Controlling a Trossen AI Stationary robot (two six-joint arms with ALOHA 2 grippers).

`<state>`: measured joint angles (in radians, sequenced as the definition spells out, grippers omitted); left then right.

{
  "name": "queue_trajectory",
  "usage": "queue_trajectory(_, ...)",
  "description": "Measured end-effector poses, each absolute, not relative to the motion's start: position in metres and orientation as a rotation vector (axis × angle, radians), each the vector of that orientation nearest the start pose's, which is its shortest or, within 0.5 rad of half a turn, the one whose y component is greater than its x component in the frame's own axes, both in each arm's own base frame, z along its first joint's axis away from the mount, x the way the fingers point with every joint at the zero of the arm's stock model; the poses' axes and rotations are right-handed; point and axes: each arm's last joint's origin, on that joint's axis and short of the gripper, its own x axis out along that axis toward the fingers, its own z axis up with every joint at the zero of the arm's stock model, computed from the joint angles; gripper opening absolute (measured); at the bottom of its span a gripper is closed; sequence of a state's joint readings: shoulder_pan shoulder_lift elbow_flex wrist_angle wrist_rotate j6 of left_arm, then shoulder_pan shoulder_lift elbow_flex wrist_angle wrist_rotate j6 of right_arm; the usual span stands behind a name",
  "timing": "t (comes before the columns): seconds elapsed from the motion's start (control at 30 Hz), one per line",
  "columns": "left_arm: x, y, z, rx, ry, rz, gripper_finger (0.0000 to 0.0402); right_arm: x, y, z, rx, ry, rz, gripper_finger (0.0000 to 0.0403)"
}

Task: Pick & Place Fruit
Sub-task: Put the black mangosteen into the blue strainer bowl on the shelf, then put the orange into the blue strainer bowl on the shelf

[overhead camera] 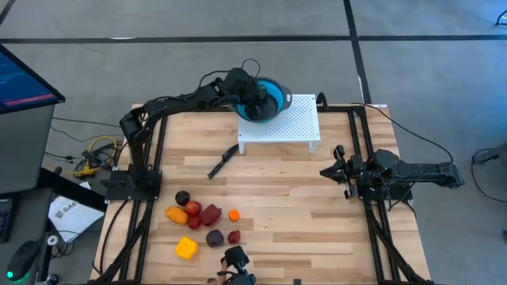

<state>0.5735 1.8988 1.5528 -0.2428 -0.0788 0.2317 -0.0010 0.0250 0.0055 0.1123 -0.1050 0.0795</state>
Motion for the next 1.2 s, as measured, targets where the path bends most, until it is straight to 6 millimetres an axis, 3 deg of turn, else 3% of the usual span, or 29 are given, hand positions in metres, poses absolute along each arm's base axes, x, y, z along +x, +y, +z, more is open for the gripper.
queue_trajectory(0.33,0.364,0.237,0.278,0.073,0.632,0.562,0.0381,0.098,0.003,0.174,0.074,-0.089,0.108,0.0017)
queue_trajectory(0.63,0.361,0.229,0.296,0.088,0.580,0.556,0.0387,0.098,0.003,0.174,0.074,-0.088,0.108,0.0017)
queue_trajectory(0.83,0.353,0.218,0.321,0.108,0.520,0.554,0.0387,0.098,0.003,0.174,0.063,-0.089,0.107,0.0017)
queue_trajectory(0.93,0.344,0.202,0.343,0.139,0.465,0.540,0.0381,0.098,0.003,0.175,0.040,-0.102,0.106,0.0017)
queue_trajectory(1.03,0.329,0.176,0.362,0.174,0.418,0.504,0.0370,0.097,0.003,0.182,0.142,-0.165,0.116,0.0017)
queue_trajectory(1.2,0.292,0.117,0.371,0.244,0.354,0.398,0.0346,0.093,0.003,0.197,0.258,-0.316,0.149,0.0017)
